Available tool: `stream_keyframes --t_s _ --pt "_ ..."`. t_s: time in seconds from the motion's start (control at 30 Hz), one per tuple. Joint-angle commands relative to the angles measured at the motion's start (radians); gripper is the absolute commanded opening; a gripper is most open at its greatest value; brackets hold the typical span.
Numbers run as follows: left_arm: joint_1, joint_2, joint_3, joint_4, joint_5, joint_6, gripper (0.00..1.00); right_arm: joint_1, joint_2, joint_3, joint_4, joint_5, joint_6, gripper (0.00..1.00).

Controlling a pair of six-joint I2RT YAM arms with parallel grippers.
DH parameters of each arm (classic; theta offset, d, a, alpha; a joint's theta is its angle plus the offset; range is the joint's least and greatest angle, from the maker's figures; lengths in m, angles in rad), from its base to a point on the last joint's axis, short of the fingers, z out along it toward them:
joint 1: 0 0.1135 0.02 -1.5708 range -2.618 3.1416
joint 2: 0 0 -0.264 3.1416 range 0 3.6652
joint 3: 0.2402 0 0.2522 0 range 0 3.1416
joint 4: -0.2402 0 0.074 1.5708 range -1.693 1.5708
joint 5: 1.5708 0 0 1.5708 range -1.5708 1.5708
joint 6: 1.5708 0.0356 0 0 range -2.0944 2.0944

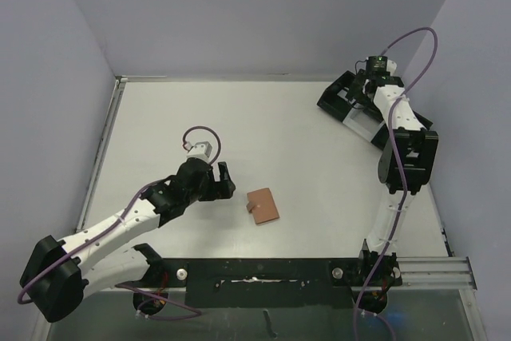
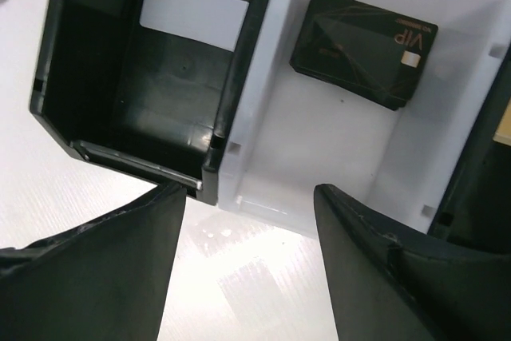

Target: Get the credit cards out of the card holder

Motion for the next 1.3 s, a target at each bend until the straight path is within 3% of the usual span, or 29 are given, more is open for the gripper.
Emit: stream_keyframes --t_s 0.0,0.37,0.77,1.13,1.27 --pt "0.018 -0.060 0.043 -0.019 -0.034 0.024 0.87 -0.002 0.032 0.115 -0.024 -0.027 0.006 0.66" --pt "0.026 -0.146 0.049 -0.042 -0.012 0.054 0.87 -0.003 0.158 0.269 -0.088 -0.033 0.020 0.58" --pt "0.027 -0.172 0.052 -0.057 -0.015 0.042 0.87 0.001 0.200 0.285 -0.118 -0.015 0.002 0.41" --pt "0.028 -0.169 0.050 -0.052 -0.017 0.044 0.87 0.052 0.047 0.048 -0.017 -0.011 -0.012 0.19" --pt "0.029 -0.165 0.051 -0.053 -0.022 0.045 0.86 0.092 0.010 -0.010 -0.013 -0.013 -0.023 0.17"
